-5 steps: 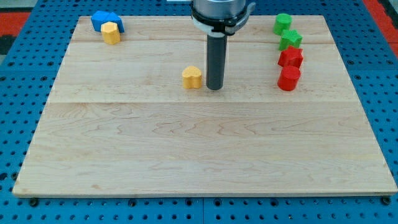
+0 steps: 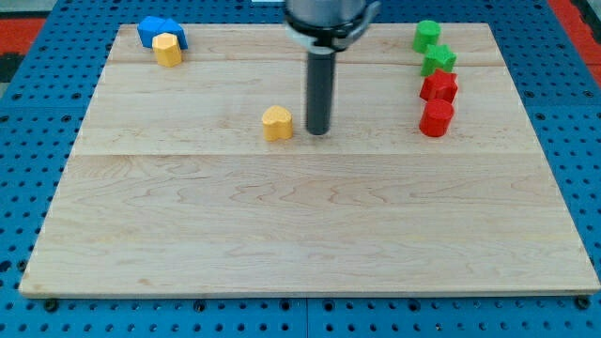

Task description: Slide the yellow heart to the top left

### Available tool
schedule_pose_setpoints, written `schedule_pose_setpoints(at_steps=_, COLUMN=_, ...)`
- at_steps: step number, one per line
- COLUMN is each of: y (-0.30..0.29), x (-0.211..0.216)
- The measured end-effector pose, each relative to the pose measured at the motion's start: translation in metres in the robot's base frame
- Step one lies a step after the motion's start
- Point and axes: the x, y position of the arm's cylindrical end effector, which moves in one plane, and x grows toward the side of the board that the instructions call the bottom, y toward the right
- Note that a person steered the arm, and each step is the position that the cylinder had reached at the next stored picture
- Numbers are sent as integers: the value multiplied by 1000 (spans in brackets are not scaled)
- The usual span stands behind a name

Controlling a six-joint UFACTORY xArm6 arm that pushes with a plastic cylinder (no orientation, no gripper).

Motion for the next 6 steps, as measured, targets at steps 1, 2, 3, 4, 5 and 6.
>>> schedule_pose_setpoints(at_steps=1, y=-75, x=-8)
schedule_pose_setpoints(at_steps=2, y=-144, x=-47)
schedule_pose_setpoints(at_steps=3, y=-162, x=-37)
schedule_pose_setpoints(at_steps=4, y=-149, x=1)
schedule_pose_setpoints(at_steps=5, y=-190, x=-15)
schedule_pose_setpoints(at_steps=6, y=-207, x=-58)
